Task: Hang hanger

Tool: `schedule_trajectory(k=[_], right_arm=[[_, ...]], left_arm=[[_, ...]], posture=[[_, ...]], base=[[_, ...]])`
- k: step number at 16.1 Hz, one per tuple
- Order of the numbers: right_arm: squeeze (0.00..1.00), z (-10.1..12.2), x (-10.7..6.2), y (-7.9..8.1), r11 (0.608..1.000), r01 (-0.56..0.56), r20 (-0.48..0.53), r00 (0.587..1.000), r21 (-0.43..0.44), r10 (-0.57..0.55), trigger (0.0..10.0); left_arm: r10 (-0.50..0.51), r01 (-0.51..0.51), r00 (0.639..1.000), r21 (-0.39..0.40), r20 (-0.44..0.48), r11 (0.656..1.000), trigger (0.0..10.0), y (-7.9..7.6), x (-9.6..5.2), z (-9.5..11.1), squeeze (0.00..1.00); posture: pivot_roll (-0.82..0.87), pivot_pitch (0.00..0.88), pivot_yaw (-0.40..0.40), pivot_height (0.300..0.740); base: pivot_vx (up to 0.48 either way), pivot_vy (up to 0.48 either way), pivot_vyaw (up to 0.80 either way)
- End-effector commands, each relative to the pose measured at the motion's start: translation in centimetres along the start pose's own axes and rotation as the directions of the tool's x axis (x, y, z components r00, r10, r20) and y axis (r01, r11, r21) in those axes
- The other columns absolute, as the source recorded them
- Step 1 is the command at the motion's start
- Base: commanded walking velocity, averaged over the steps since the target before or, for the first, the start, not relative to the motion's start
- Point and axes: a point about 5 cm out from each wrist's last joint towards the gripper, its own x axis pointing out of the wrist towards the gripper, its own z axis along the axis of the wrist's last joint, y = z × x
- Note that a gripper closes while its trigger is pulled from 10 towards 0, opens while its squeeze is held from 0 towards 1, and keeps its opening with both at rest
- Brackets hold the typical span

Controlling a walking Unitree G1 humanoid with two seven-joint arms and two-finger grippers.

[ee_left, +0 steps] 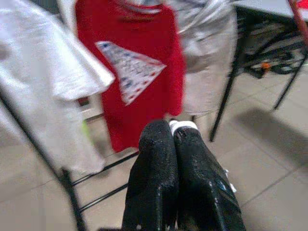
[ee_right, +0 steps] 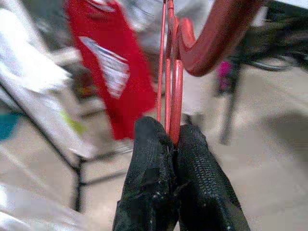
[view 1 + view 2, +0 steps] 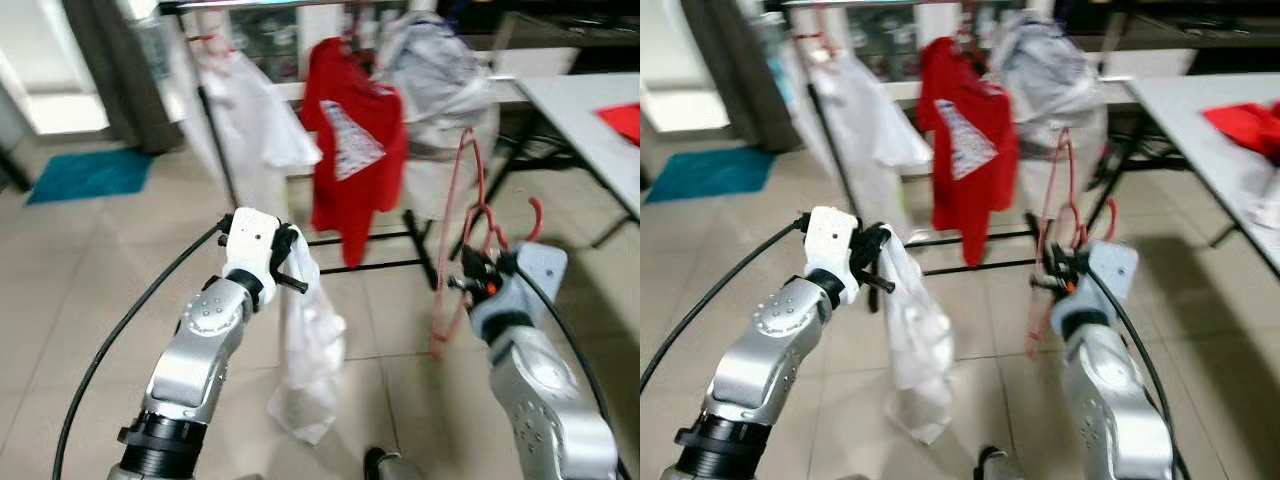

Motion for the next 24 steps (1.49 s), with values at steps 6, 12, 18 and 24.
schedule_trajectory(k=[6,12,18,24], right_arm=[[0.0,-0.2,-0.1,-0.1,0.999,0.019,-0.047,0.999,-0.046,-0.021,10.0],[0.0,0.4,-0.5,-0.3,0.997,0.066,0.007,0.998,0.037,-0.067,10.0],[0.0,0.1,-0.1,-0.4,0.992,0.097,0.029,0.995,0.083,-0.1,10.0],[0.0,-0.3,-0.8,-0.5,0.995,0.077,-0.003,0.997,0.058,-0.077,10.0]], left_arm=[[0.025,-0.025,0.999,-0.022,0.025,0.999,10.0,0.6,0.3,0.7,0.0],[0.004,-0.004,1.0,0.0,0.009,1.0,10.0,0.0,-0.2,0.4,0.0],[-0.02,0.02,1.0,0.016,0.013,1.0,10.0,-0.2,0.6,0.8,0.0],[-0.003,0.003,1.0,0.013,0.006,1.0,10.0,-0.2,-0.1,0.3,0.0]], posture=[[-0.04,0.061,0.056,0.74],[-0.02,0.082,0.057,0.74],[-0.01,0.069,0.078,0.74],[-0.02,0.077,0.078,0.74]], base=[[0.0,0.0,-0.4],[0.0,0.0,-0.79],[0.0,0.0,-0.79],[0.0,0.0,-0.79]])
